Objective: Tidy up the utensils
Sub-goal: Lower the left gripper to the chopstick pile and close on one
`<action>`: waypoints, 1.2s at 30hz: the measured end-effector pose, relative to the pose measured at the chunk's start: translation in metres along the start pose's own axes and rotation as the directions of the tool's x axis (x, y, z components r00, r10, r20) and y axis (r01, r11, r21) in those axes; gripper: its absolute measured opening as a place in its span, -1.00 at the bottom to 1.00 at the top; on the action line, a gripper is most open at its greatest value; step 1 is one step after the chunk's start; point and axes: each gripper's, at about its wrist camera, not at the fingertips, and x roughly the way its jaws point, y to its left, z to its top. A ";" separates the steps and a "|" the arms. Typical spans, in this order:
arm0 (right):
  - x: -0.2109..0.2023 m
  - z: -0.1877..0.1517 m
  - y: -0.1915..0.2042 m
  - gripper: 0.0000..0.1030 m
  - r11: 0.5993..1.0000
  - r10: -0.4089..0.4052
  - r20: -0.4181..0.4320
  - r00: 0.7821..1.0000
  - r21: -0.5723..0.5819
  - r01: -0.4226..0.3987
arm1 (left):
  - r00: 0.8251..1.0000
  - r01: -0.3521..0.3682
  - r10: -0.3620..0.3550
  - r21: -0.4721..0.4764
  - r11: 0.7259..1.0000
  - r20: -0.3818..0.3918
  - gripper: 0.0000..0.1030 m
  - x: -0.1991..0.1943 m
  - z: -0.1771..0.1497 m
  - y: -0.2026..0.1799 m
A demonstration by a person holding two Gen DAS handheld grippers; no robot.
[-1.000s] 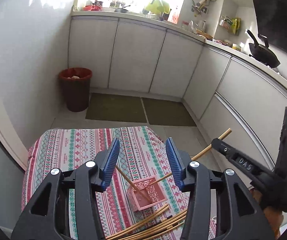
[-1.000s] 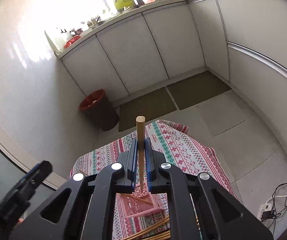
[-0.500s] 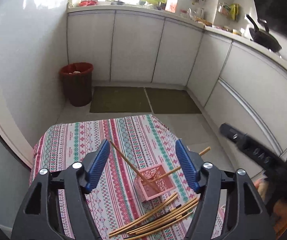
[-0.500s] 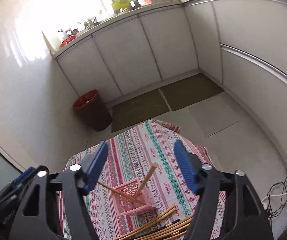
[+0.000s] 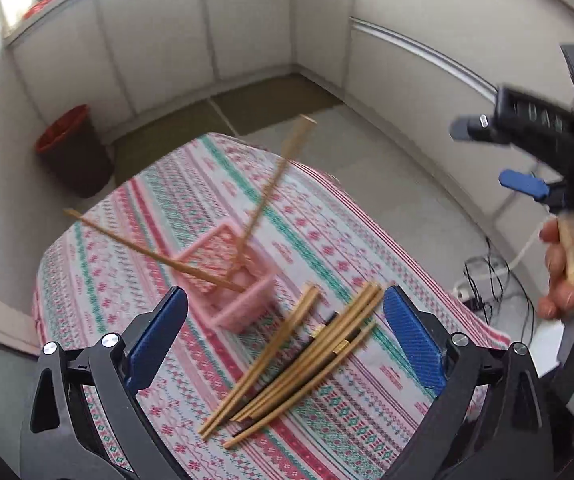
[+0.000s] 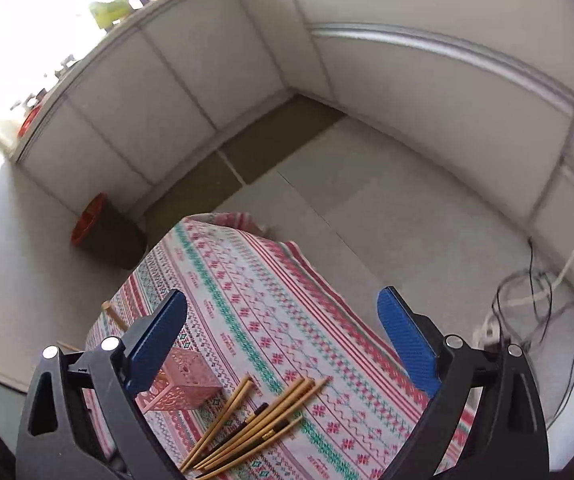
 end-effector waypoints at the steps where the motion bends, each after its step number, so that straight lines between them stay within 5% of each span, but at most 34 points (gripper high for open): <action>1: 0.001 0.001 -0.007 0.81 1.000 0.005 -0.016 1.000 0.027 -0.005 | 0.999 0.023 -0.022 0.028 0.999 -0.024 0.85 0.007 0.000 -0.009; 7: -0.002 0.003 -0.052 0.81 0.992 0.015 -0.078 0.997 0.127 -0.005 | 0.986 0.111 -0.096 0.110 0.988 -0.137 0.79 0.056 0.005 -0.058; 9: -0.002 0.003 -0.071 0.81 0.982 0.042 -0.112 0.993 0.189 -0.020 | 0.980 0.105 -0.080 0.127 0.986 -0.183 0.63 0.078 0.007 -0.066; 14: 0.007 -0.004 -0.101 0.81 0.964 0.043 -0.178 0.983 0.267 0.006 | 0.948 0.079 -0.042 0.107 0.991 -0.317 -0.13 0.139 0.006 -0.068; 17: 0.014 -0.009 -0.097 0.81 0.975 0.035 -0.220 0.975 0.223 0.016 | 0.941 0.043 -0.021 0.057 0.997 -0.337 -0.31 0.159 0.009 -0.056; 36: 0.041 -0.026 -0.094 0.81 0.973 0.033 -0.311 0.950 0.228 0.041 | 0.926 0.099 -0.062 0.081 0.992 -0.372 -0.48 0.177 0.010 -0.059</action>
